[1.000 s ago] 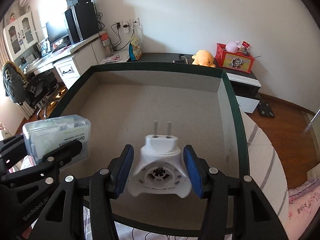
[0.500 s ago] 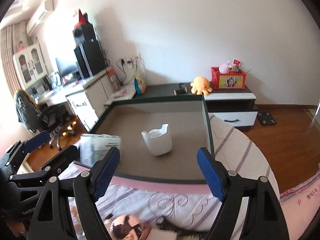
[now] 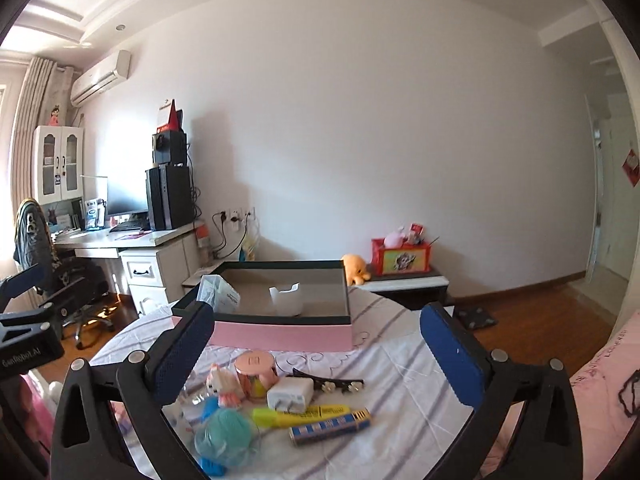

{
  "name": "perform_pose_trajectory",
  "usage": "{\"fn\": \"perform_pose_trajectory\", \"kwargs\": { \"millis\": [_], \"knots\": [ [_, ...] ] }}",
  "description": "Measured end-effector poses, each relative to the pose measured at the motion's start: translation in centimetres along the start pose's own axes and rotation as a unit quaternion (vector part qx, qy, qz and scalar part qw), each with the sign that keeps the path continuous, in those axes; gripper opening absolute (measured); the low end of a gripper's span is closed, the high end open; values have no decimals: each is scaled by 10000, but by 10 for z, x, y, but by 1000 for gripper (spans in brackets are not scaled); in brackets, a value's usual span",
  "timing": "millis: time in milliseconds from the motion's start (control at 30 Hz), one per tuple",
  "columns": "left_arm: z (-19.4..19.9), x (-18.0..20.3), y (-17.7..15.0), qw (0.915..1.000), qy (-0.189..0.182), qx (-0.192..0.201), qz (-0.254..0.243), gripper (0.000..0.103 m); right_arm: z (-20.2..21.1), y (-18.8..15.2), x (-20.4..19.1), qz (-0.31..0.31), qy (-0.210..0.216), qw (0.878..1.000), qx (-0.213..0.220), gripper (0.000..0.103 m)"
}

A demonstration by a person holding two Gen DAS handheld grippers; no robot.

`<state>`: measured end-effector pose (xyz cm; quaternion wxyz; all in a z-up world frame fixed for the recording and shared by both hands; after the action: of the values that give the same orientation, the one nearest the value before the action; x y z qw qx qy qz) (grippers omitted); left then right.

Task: Organize rigid objects
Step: 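Withdraw both open tools from the pink box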

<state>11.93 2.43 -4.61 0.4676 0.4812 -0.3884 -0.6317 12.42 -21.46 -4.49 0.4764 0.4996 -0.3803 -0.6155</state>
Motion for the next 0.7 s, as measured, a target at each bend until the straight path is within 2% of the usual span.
{"fn": "perform_pose_trajectory", "kwargs": {
  "millis": [133,367,567,700],
  "knots": [
    [25,-14,-20,9997,21,-110,232,103,13,-15,2,104,69,9998,-179,103],
    [41,-14,-54,9995,-148,-155,249,103,30,-34,5,105,89,9996,-251,103],
    [25,-11,-71,9989,-147,-432,129,103,27,-46,7,219,30,9989,-409,103],
    [5,-9,-89,9965,-186,-814,17,103,17,-59,16,176,-124,9977,-636,103]
  ]
}}
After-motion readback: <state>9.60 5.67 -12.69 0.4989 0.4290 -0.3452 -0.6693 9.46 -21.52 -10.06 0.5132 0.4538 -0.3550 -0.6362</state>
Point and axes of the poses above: each gripper's, at about its wrist camera, not at the fingertips, and z roughly against the way its jaws point, x to its right, y to its top, the point moved 3 cm from there along -z, roughly the way its jaws point, and after that the axes turned 13 degrees about -z, right-handed, at the moved point
